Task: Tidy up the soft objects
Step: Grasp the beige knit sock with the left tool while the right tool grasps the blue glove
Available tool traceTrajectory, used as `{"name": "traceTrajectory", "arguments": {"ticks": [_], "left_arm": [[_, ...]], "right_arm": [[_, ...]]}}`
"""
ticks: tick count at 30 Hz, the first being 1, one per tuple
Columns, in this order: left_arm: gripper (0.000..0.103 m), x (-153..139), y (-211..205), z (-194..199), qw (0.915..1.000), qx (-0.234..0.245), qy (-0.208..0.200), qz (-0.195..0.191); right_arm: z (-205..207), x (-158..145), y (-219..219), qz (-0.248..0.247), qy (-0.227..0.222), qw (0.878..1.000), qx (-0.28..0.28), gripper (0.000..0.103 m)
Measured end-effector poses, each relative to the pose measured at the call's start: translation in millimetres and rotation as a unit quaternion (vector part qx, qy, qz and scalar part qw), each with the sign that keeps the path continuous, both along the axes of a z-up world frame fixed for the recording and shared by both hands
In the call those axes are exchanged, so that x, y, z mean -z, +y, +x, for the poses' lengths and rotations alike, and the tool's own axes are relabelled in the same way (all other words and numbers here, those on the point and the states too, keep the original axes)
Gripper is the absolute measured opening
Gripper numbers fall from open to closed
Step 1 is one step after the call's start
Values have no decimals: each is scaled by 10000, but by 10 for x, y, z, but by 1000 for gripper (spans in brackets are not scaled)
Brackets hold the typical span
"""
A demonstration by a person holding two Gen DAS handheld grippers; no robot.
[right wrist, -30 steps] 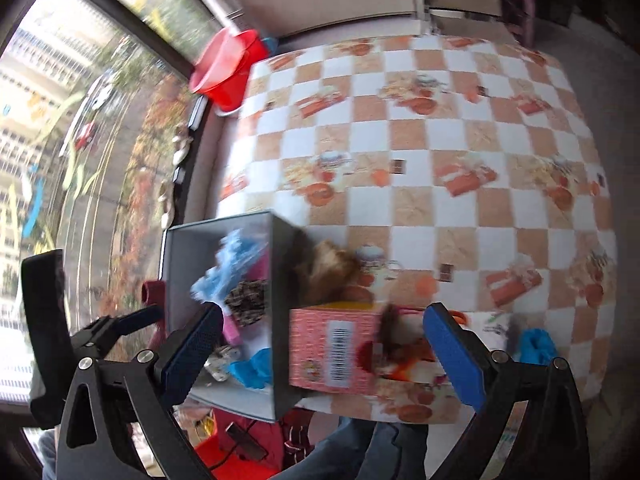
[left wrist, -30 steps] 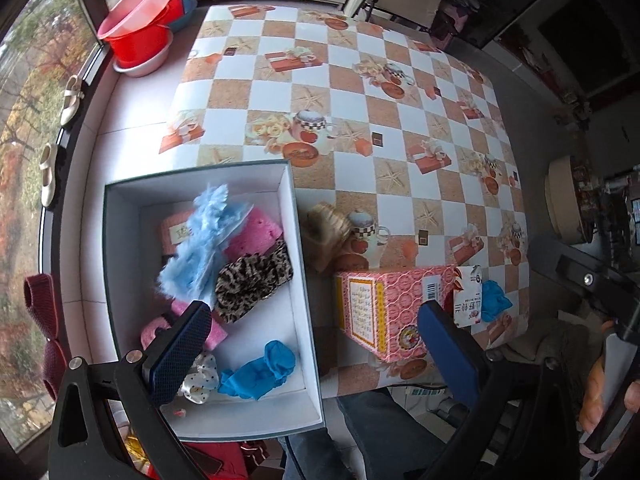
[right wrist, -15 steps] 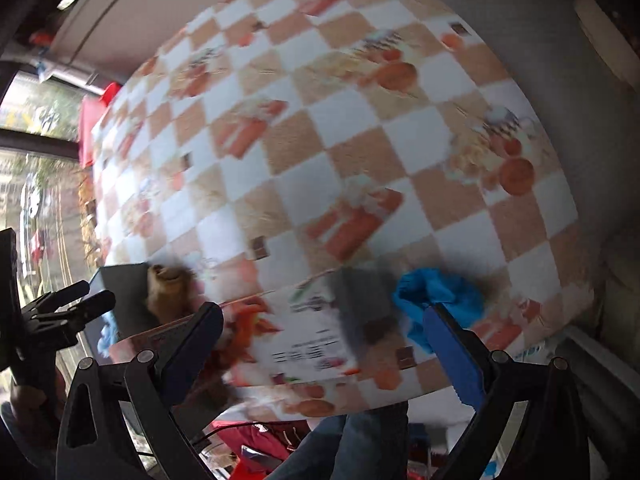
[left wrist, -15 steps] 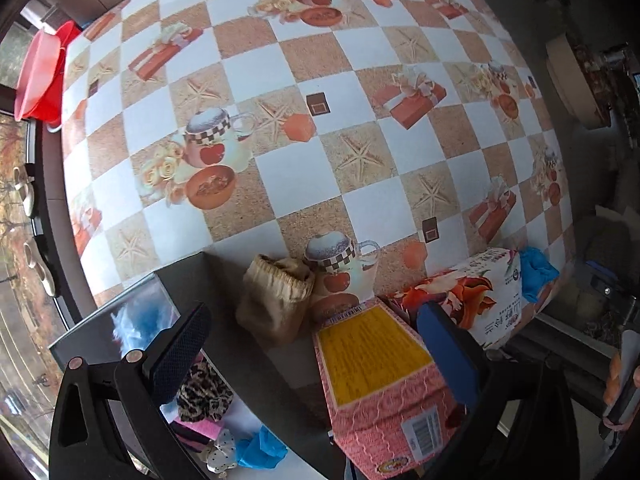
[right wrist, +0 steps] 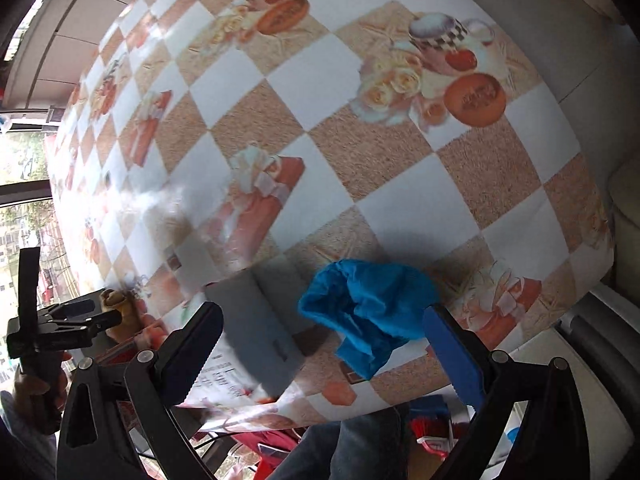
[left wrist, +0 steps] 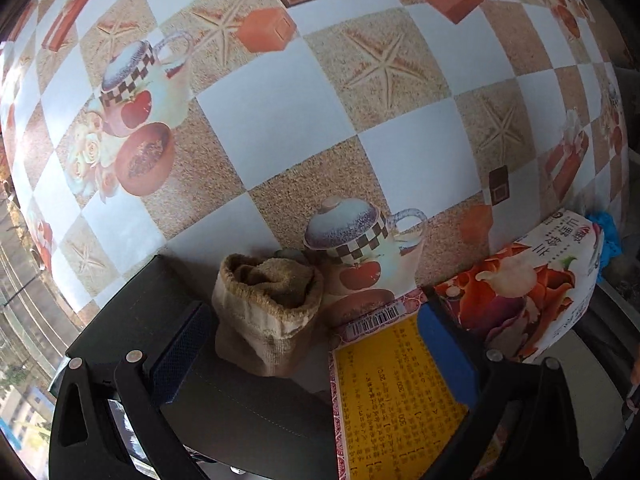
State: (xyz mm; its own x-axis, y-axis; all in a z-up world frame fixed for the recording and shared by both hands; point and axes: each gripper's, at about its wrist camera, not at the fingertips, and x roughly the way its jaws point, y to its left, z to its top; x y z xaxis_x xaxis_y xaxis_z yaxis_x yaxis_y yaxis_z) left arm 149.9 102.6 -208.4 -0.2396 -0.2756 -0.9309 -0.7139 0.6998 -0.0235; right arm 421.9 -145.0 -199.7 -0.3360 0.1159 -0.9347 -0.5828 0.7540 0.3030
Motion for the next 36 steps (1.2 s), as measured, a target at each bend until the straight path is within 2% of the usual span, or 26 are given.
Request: {"name": "traceTrajectory", "arguments": {"ticks": [5, 18, 21, 22, 23, 25, 26, 27, 28, 30, 33, 36], "left_arm": [[103, 168, -84, 14, 9994, 79, 187, -283], [103, 427, -84, 21, 9959, 277, 550, -669], [103, 476, -117, 36, 9953, 326, 596, -690], [102, 494, -112, 57, 9951, 358, 597, -695], [99, 507, -114, 88, 9949, 406, 602, -694], [91, 514, -128, 99, 9948, 476, 600, -666], [83, 516, -139, 133, 9949, 490, 620, -634], [71, 518, -144, 148, 9949, 503, 644, -590], [66, 510, -137, 187, 9950, 511, 661, -541], [44, 478, -119, 178, 9953, 522, 700, -414], [31, 403, -76, 120, 9962, 526, 648, -256], [25, 281, -41, 108, 9984, 415, 374, -38]], "right_arm": [[2, 192, -52, -199, 33, 9998, 51, 101], [-22, 563, -239, -578, -41, 9983, 103, 100], [-50, 554, -269, -578, -160, 9982, 37, 84], [-54, 542, -270, -562, -192, 9982, 2, 74], [-66, 524, -264, -544, -211, 9983, -37, 64], [-61, 495, -261, -474, -181, 9987, -73, 50], [-57, 485, -263, -447, -154, 9989, -75, 49], [-55, 466, -251, -436, -151, 9989, -81, 47], [-55, 452, -251, -419, -166, 9989, -100, 45], [-68, 410, -267, -381, -208, 9990, -121, 45], [-107, 349, -247, -318, -200, 9993, -89, 45], [-116, 301, -259, -275, -214, 9994, -59, 45]]}}
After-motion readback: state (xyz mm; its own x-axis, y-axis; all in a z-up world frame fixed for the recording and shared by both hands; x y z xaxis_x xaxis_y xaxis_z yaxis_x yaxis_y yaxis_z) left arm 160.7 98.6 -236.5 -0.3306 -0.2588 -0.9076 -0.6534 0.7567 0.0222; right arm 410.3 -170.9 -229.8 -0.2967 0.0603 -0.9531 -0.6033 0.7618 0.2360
